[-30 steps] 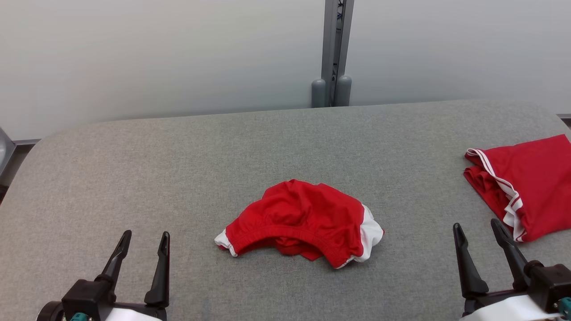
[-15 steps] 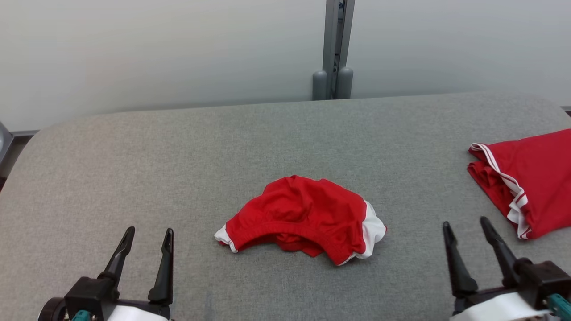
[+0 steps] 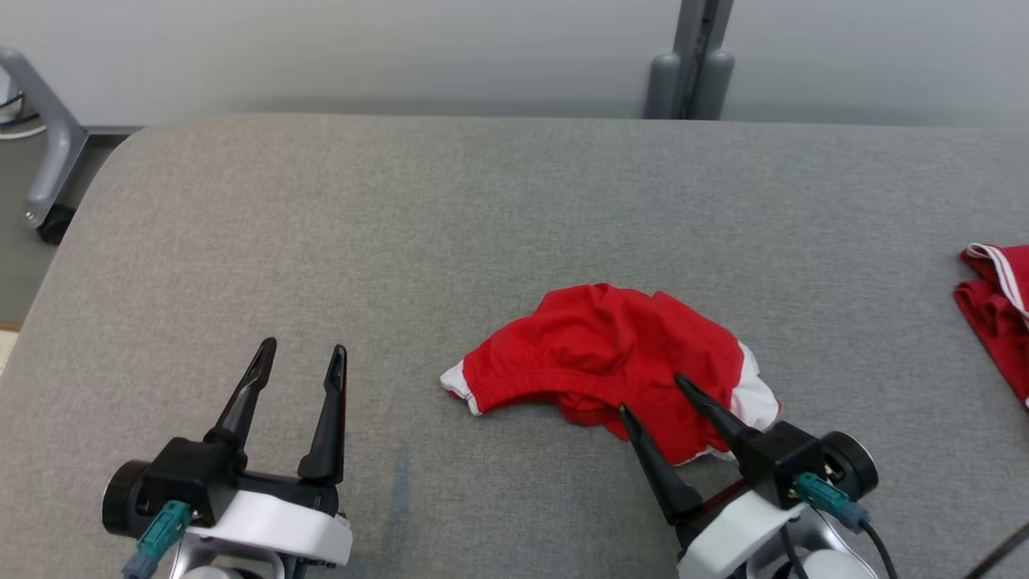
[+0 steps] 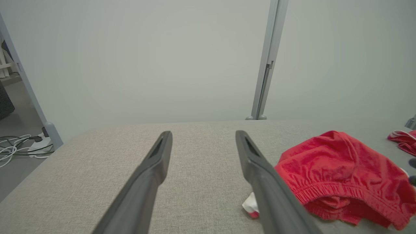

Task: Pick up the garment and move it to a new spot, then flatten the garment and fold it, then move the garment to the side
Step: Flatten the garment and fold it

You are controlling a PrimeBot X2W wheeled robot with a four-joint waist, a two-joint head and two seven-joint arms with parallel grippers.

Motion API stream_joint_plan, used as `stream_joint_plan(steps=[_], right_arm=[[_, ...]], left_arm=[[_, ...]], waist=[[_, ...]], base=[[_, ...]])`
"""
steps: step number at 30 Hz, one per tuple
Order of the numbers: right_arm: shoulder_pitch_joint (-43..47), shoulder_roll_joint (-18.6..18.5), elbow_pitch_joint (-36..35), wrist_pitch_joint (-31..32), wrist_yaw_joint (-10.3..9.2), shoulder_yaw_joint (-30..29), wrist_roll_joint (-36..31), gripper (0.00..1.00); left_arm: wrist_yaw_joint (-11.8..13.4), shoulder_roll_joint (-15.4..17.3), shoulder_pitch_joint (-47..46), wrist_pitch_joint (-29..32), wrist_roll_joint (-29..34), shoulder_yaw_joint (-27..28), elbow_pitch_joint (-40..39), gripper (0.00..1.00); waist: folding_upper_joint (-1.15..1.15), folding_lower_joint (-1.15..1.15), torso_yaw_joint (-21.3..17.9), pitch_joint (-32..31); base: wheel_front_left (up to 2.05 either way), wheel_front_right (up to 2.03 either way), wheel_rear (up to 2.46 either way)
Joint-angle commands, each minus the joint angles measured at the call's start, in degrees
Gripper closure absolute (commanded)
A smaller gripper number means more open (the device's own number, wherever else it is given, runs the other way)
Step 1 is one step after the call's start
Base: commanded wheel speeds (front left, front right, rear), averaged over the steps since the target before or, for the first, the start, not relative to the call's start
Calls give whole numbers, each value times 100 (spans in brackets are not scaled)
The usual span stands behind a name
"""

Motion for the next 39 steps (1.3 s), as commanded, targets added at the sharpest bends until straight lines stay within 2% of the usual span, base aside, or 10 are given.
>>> stream_joint_plan(steps=[1, 6, 11, 12, 13, 14, 23, 32, 39], right_arm=[[-88, -57, 31, -36, -1, 27, 30, 0], [-776, -291, 704, -79, -1, 563, -97, 0], [-1239, -455, 1287, 131, -1, 882, -318, 0], [-1300, -462, 1357, 144, -1, 913, -312, 25], [-1339, -483, 1440, 189, -1, 927, -297, 65], [-1368, -493, 1497, 189, -1, 923, -266, 100], [-1363, -298, 1205, -211, -1, 394, -12, 100], [-725, -166, 674, -358, -1, -1300, -66, 100], [-247, -145, 748, -299, -1, -2361, -67, 100]], left_arm=[[-26, -1, -100, -18, -18, 8, 17, 0], [-118, -116, -408, -169, -31, -72, 221, 0], [-167, -191, -562, -294, -45, -75, 415, 0], [-176, -200, -585, -310, -48, -69, 450, 0], [-185, -203, -610, -324, -51, -61, 476, 0], [-192, -207, -639, -344, -53, -52, 500, 0], [-225, -153, -685, -430, -36, 11, 612, 0], [-219, -68, -690, -441, -22, 30, 543, 0], [-215, -24, -761, -423, -11, 0, 527, 0]], waist=[[0, 0, 185, 186], [0, 0, 386, 445], [0, 0, 423, 571], [0, 0, 417, 582], [0, 0, 403, 589], [0, 0, 386, 595], [0, 0, 43, 578], [0, 0, -293, 658], [0, 0, -370, 717]], base=[[0, 0, 0], [0, 0, 0], [0, 0, 0], [0, 0, 0], [0, 0, 0], [0, 0, 0], [0, 0, 0], [0, 0, 0], [0, 0, 0]])
